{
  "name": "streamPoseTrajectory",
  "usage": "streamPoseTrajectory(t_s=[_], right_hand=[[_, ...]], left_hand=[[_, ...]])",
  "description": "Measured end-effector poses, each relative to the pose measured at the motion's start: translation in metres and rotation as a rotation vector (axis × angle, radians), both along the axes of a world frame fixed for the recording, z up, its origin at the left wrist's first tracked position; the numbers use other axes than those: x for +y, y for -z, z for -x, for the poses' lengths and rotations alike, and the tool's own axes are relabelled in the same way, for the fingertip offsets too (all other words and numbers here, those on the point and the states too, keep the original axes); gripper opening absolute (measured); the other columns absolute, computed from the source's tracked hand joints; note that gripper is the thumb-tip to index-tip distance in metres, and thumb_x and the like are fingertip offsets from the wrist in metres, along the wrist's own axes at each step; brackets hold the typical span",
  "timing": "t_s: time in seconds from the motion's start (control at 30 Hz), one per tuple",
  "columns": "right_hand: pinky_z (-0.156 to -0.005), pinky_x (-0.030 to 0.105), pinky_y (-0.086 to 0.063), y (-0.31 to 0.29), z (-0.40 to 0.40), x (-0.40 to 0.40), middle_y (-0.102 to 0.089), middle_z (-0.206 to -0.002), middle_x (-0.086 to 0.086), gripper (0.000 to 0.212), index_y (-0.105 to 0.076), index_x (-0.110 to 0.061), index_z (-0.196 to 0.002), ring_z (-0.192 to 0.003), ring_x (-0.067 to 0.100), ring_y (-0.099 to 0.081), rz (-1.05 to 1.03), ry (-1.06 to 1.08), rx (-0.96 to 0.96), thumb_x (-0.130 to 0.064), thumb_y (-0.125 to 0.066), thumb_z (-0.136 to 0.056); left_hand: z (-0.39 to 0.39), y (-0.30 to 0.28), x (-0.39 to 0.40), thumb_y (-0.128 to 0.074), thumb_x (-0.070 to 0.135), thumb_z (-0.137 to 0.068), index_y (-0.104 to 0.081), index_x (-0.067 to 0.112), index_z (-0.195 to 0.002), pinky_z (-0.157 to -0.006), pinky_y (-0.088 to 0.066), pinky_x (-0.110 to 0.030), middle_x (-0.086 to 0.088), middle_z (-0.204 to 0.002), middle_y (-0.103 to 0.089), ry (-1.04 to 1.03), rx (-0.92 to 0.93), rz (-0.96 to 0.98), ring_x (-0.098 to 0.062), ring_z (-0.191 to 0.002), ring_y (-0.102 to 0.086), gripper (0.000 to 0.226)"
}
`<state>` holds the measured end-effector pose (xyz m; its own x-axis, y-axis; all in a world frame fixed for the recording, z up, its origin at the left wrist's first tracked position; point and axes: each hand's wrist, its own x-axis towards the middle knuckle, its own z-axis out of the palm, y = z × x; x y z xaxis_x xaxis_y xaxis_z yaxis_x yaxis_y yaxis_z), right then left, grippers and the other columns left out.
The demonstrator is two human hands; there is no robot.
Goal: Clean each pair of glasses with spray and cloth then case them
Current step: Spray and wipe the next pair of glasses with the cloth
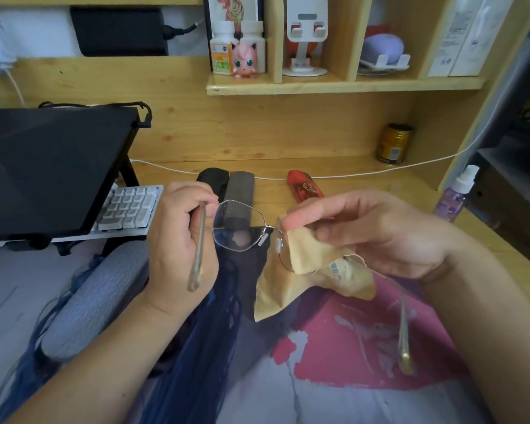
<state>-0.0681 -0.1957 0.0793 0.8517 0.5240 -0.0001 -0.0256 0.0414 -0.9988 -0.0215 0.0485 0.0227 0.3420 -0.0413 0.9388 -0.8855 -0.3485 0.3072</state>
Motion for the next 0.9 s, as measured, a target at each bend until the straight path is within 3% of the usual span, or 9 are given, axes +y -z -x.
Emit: streamPoseTrajectory(t_s=[0.13,0.23,0.33,0.4,0.53,0.63,0.7,0.8,0.9], right_hand=[[-0.059,0.021,-0.053,0.004,-0.001,0.013,-0.065,-0.08,0.006,0.025,-0.062,-0.007,-0.091,-0.069,0.014,-0.064,0.082,0.112,-0.035,0.01,-0.072,-0.075],[-0.067,0.029,-0.054,0.009,-0.003,0.019,-0.07,-0.086,0.007,0.038,-0.06,-0.012,-0.101,-0.076,0.02,-0.066,0.27,0.065,-0.022,0.008,-0.08,-0.075],[-0.064,0.028,-0.053,0.006,0.002,0.021,-0.074,-0.084,0.007,0.019,-0.072,-0.014,-0.095,-0.074,0.018,-0.068,0.469,0.005,-0.035,-0.003,-0.08,-0.081],[-0.068,0.034,-0.055,0.007,0.003,0.021,-0.074,-0.086,0.017,0.013,-0.074,-0.007,-0.092,-0.075,0.023,-0.07,0.493,0.023,-0.044,-0.011,-0.081,-0.082],[-0.074,0.05,-0.051,0.011,0.0,0.022,-0.071,-0.086,0.021,0.031,-0.072,-0.007,-0.086,-0.077,0.036,-0.067,0.445,0.053,-0.045,-0.037,-0.069,-0.087],[-0.066,0.034,-0.052,0.008,0.003,0.017,-0.068,-0.08,0.01,0.012,-0.071,-0.01,-0.085,-0.072,0.022,-0.065,0.343,-0.059,0.042,-0.012,-0.065,-0.095],[-0.064,0.029,-0.054,0.008,0.005,0.017,-0.069,-0.079,0.006,0.017,-0.072,-0.011,-0.086,-0.07,0.018,-0.068,0.331,-0.113,0.082,0.005,-0.067,-0.09],[-0.072,0.037,-0.053,0.01,0.004,0.026,-0.072,-0.08,0.008,0.017,-0.073,-0.015,-0.083,-0.074,0.023,-0.068,0.435,-0.064,0.011,0.0,-0.08,-0.079],[-0.068,0.042,-0.045,0.011,0.005,0.032,-0.066,-0.071,0.009,0.016,-0.071,-0.018,-0.073,-0.068,0.026,-0.061,0.437,0.043,0.007,-0.015,-0.087,-0.074]], left_hand=[[0.0,-0.001,0.0,-0.04,-0.015,-0.096,-0.051,0.008,-0.103,-0.086,-0.043,-0.022,-0.01,-0.1,-0.05,-0.025,-0.028,-0.011,-0.003,-0.098,-0.052,0.026],[0.001,0.0,0.002,-0.041,-0.013,-0.097,-0.051,0.009,-0.103,-0.087,-0.043,-0.022,-0.009,-0.101,-0.051,-0.026,-0.034,-0.027,-0.006,-0.095,-0.053,0.025],[0.001,0.0,0.004,-0.041,-0.007,-0.099,-0.051,0.01,-0.105,-0.088,-0.044,-0.026,0.0,-0.107,-0.049,-0.016,-0.033,-0.075,-0.015,-0.094,-0.053,0.021],[0.001,0.0,0.003,-0.041,-0.012,-0.097,-0.051,0.01,-0.105,-0.087,-0.044,-0.026,-0.001,-0.106,-0.05,-0.017,-0.035,-0.084,-0.015,-0.094,-0.053,0.025],[0.002,-0.002,0.003,-0.042,-0.008,-0.099,-0.049,0.01,-0.104,-0.082,-0.046,-0.03,-0.007,-0.1,-0.051,-0.003,-0.003,-0.066,-0.019,-0.091,-0.056,0.02],[0.004,-0.004,0.003,-0.043,-0.004,-0.101,-0.047,0.012,-0.105,-0.076,-0.047,-0.041,-0.011,-0.096,-0.052,0.002,0.043,-0.044,-0.032,-0.084,-0.056,0.017],[0.005,-0.004,0.003,-0.042,-0.003,-0.102,-0.046,0.012,-0.105,-0.074,-0.047,-0.043,-0.011,-0.097,-0.052,0.006,0.038,-0.056,-0.033,-0.084,-0.056,0.016],[0.007,-0.005,0.003,-0.042,0.0,-0.102,-0.048,0.011,-0.105,-0.077,-0.048,-0.038,-0.009,-0.099,-0.053,0.02,0.012,-0.077,-0.029,-0.087,-0.057,0.012],[0.007,-0.005,0.002,-0.043,0.002,-0.102,-0.049,0.009,-0.104,-0.078,-0.047,-0.035,-0.009,-0.098,-0.053,0.031,0.014,-0.066,-0.028,-0.086,-0.056,0.01]])
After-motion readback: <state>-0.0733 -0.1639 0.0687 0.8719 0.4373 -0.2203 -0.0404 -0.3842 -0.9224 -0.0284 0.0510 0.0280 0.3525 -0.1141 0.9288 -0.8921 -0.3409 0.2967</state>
